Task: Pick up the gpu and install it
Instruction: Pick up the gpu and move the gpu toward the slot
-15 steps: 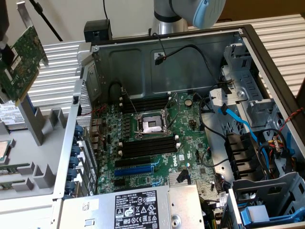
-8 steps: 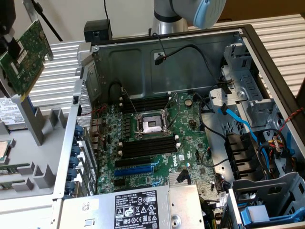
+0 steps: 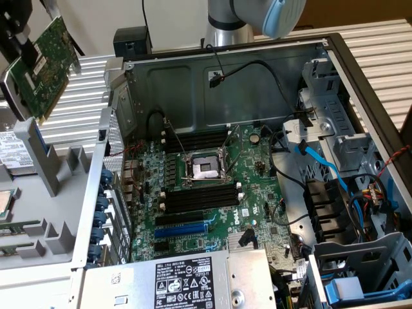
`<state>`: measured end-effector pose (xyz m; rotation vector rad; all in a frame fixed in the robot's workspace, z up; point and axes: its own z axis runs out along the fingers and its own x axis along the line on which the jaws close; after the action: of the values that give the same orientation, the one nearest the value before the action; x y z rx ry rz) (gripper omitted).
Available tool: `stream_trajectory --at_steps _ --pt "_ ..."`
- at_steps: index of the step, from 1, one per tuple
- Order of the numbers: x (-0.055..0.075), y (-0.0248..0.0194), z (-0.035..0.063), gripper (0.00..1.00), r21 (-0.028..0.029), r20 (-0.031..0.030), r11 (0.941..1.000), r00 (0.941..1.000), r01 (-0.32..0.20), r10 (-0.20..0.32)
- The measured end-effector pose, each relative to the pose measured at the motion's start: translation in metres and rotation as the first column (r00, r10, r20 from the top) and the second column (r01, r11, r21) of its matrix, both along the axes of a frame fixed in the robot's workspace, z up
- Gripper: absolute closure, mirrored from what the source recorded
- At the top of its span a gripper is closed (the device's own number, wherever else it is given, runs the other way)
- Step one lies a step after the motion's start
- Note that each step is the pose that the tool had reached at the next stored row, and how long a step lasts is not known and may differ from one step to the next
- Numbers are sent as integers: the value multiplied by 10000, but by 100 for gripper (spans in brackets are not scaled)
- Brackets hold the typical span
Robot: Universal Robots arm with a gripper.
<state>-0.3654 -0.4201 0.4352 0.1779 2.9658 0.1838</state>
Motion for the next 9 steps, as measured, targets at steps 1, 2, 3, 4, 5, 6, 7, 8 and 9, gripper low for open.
stream_trajectory --at_steps 1,2,3,4,5,6,7,8,9 --pt "32 0 11 74 0 -2 10000 10000 0 0" --pt "64 0 20 74 0 -4 10000 10000 0 0" --pt "97 0 29 74 1 -4 10000 10000 0 0" --pt "132 0 39 74 2 -6 10000 10000 0 0" --pt "166 0 48 74 2 -8 10000 10000 0 0" --pt "200 0 57 74 5 -9 10000 10000 -1 1" --pt "233 0 64 74 8 -12 10000 10000 -1 1" --pt "267 0 70 74 13 -15 10000 10000 -1 1" --pt "301 0 76 74 19 -20 10000 10000 0 0"
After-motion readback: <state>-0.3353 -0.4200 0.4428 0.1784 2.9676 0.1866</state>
